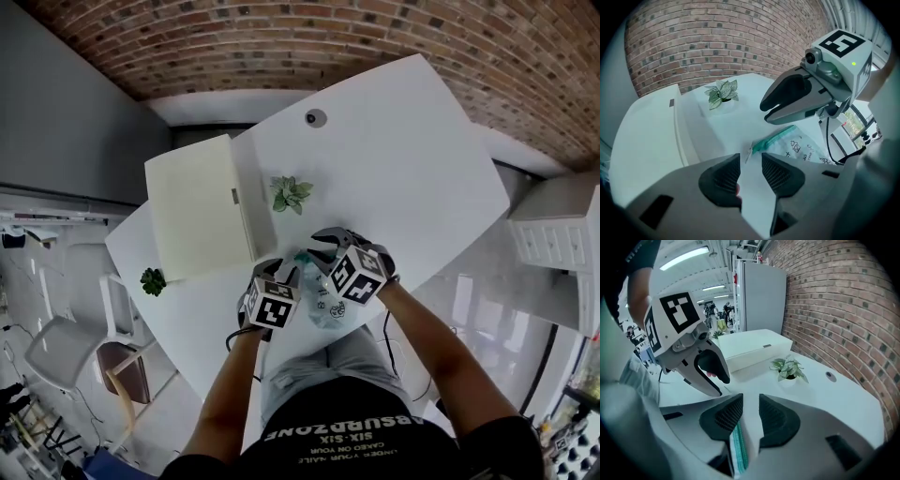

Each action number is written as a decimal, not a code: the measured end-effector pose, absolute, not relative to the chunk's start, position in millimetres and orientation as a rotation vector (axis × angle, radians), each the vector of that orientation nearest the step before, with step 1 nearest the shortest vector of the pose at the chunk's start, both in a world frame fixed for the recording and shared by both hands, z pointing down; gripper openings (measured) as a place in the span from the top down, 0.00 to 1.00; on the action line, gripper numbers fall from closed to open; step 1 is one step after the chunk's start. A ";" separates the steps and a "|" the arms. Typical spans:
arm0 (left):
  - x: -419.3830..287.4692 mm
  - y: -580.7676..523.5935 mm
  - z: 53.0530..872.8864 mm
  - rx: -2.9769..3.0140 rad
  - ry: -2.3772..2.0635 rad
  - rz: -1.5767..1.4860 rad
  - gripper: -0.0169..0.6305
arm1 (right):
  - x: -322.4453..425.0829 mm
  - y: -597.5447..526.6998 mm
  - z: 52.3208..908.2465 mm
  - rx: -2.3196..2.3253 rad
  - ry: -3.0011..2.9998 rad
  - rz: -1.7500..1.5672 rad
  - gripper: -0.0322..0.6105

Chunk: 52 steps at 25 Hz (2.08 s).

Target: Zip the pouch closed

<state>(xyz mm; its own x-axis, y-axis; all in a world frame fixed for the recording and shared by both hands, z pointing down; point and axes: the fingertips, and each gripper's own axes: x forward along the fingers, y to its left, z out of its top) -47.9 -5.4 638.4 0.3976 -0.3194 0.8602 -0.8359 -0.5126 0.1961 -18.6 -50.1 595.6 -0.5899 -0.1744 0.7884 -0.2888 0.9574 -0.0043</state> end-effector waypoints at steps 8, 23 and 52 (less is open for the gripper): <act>-47.3 -9.2 649.3 2.002 -0.944 1.132 0.77 | -28.1 -54.0 623.7 0.180 -2.139 0.097 0.79; -45.8 -10.8 667.2 2.000 -0.888 1.238 0.88 | -36.2 -36.9 651.9 -0.150 -2.031 -0.133 0.79; -48.1 -11.9 667.0 2.098 -0.905 1.284 0.93 | -41.8 -16.1 659.1 -0.413 -1.929 -0.317 0.94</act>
